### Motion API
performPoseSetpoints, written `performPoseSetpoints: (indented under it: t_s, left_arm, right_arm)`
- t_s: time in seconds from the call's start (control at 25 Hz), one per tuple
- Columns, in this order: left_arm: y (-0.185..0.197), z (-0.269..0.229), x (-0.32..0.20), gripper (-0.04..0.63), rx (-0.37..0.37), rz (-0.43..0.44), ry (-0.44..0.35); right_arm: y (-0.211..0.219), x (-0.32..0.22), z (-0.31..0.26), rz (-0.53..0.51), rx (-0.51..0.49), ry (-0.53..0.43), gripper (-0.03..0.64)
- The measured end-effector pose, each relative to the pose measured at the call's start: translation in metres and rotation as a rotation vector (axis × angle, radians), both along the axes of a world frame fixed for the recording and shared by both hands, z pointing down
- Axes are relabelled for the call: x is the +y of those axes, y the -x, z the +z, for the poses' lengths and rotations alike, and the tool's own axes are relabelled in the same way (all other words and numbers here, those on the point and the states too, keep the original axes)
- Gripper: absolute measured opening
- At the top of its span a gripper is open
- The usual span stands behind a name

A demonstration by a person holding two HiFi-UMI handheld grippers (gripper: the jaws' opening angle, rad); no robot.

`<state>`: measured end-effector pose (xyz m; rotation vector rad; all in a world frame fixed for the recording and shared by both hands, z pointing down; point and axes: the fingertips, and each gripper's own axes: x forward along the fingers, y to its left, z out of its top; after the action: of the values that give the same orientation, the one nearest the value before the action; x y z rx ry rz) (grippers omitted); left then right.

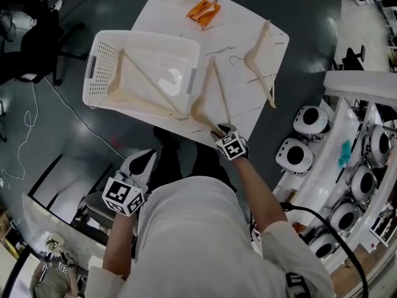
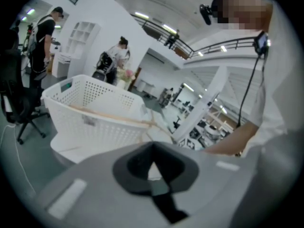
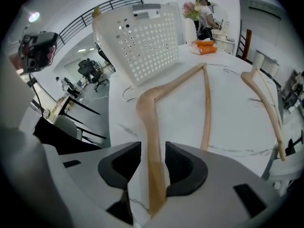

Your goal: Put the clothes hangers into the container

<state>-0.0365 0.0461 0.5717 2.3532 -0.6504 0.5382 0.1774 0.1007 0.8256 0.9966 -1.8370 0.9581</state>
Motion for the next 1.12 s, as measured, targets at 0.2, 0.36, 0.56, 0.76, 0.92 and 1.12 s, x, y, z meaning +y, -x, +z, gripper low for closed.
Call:
performPoseSetpoints:
  t_s: [0.2, 0.36, 0.56, 0.76, 0.92, 1.12]
  left_arm:
    - [0.009, 0.007, -0.004, 0.003, -0.001, -0.023, 0.013]
    - [0.014, 0.010, -0.008, 0.003, 0.003, -0.034, 0.018]
    - [0.016, 0.011, -0.010, 0.003, 0.013, -0.029, 0.022]
    - [0.017, 0.012, -0.009, 0.003, 0.015, -0.014, 0.019]
    - [0.017, 0.008, -0.012, 0.003, 0.021, -0.010, 0.001]
    - [0.010, 0.000, -0.017, 0.003, 0.039, -0.006, -0.023]
  right_arm:
    - [-0.004, -0.002, 0.009, 0.003, 0.097, -0.005, 0.118]
    - [-0.002, -0.002, 0.009, -0.029, 0.200, -0.019, 0.095]
    - [0.003, 0.001, 0.012, -0.074, 0.297, -0.033, 0.074]
    - [0.000, -0.002, 0.009, -0.040, 0.221, 0.022, 0.074]
    - [-0.008, -0.006, -0.012, -0.012, 0.161, 0.031, 0.074]
    - [-0.018, 0.000, -0.035, -0.052, 0.164, 0.015, 0.074]
